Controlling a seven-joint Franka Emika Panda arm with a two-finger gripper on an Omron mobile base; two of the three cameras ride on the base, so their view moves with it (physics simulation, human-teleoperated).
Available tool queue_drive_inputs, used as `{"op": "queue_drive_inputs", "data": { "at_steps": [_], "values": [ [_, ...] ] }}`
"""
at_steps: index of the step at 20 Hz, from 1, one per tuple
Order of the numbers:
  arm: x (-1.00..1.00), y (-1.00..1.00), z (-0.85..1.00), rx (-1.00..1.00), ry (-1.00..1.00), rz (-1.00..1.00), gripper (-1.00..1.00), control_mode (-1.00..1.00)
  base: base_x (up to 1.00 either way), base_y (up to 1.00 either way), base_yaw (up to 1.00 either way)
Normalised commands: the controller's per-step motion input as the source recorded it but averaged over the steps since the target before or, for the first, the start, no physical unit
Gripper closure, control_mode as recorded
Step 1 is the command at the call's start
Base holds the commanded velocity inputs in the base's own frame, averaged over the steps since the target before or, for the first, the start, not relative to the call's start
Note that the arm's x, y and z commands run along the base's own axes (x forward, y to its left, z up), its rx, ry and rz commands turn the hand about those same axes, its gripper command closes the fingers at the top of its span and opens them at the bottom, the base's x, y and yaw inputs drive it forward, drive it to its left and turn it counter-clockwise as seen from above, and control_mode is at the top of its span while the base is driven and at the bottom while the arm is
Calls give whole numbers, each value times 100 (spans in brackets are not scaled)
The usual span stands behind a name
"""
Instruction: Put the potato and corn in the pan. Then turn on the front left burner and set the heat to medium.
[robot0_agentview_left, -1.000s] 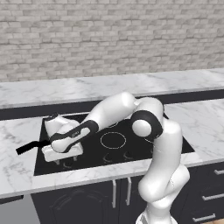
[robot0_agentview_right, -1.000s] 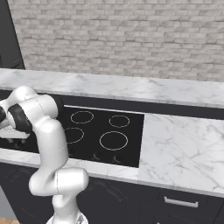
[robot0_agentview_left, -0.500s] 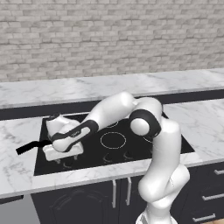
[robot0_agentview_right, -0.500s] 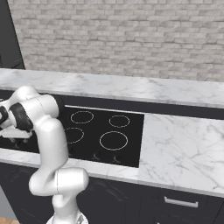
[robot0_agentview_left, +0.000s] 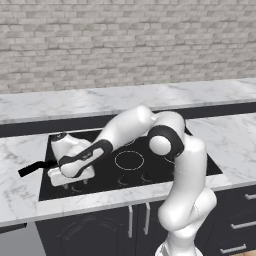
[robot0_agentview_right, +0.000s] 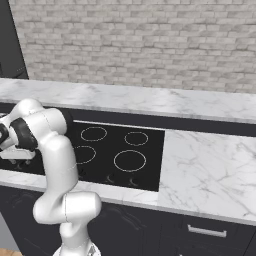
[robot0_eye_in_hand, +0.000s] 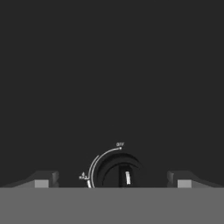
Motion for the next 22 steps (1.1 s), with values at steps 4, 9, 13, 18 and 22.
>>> {"op": "queue_drive_inputs", "data": {
  "at_steps": [4,9,13,18,22],
  "values": [
    [-11,-33,-2,10,0,0,-100,-100,0,0,0],
    [0,-1,0,0,1,0,-100,-100,0,0,0],
    [0,5,0,0,0,0,-100,-100,0,0,0],
    [7,25,0,0,0,0,-100,-100,0,0,0],
    [6,4,0,0,0,0,-100,-100,0,0,0]
  ]
}}
